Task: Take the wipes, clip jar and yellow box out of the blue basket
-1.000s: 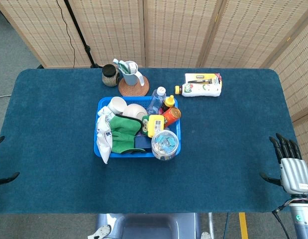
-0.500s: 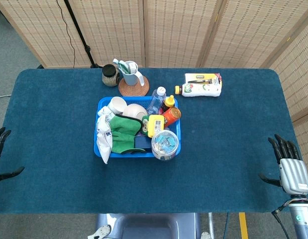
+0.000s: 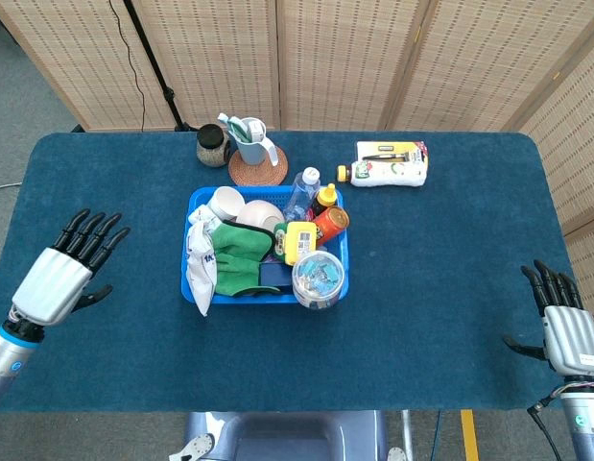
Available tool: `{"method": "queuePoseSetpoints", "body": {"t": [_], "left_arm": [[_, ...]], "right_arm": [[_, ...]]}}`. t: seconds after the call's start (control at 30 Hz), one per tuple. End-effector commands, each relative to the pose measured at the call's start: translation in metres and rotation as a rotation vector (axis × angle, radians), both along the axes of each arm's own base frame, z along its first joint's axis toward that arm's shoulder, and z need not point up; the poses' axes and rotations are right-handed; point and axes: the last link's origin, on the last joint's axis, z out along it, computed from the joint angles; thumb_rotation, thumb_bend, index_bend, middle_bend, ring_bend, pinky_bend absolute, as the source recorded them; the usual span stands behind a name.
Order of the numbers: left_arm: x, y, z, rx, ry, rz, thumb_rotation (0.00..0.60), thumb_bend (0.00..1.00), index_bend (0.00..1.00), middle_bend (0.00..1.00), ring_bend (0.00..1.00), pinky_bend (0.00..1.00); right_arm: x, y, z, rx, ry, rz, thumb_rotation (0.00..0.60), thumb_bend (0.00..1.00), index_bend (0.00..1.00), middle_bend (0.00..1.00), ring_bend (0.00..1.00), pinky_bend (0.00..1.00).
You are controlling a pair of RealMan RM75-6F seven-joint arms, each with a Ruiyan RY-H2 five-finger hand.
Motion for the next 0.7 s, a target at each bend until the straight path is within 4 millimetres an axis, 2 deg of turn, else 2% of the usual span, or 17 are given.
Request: {"method": "queuePoseSetpoints", "body": {"t": [0.03,0.2,0.3,0.37,0.43,0.7], "left_arm": [[0.015,0.02,-0.008,0.034,0.1,-0.128,0.6,0.08,0.0,0.0,0.0,0.0],[0.03,0.041,-0.02,0.056,0.304,-0.244,0.6,0.08,0.0,0.0,0.0,0.0],[0.046,0.053,-0.028,0.096,0.397,-0.338,0.6,0.08,0.0,0.0,0.0,0.0],[0.054,0.059,-0.034,0.091,0.399,-0.365,0.6,0.08,0.0,0.0,0.0,0.0],[0.066,0.069,-0.048,0.063,0.449,-0.398,0.6,0.08,0.0,0.0,0.0,0.0],[0.096,0.084,-0.073,0.041,0.478,-0.449,0.6,0.08,0.0,0.0,0.0,0.0]], "right_arm": [[0.0,0.0,0.001,-0.003,-0.001,-0.001,0.6,0.0,0.0,0.0,0.0,0.0],[0.0,0.0,0.001,-0.006,0.0,-0.006,0.6,0.0,0.0,0.0,0.0,0.0],[0.0,0.0,0.001,-0.005,0.0,-0.007,0.6,0.0,0.0,0.0,0.0,0.0],[0.0,0.0,0.002,-0.009,0.0,-0.008,0.6,0.0,0.0,0.0,0.0,0.0],[-0.001,0.0,0.002,-0.013,0.001,-0.013,0.6,0.0,0.0,0.0,0.0,0.0],[-0.004,-0.003,0.004,-0.023,0.013,-0.032,0.6,0.0,0.0,0.0,0.0,0.0]]}}
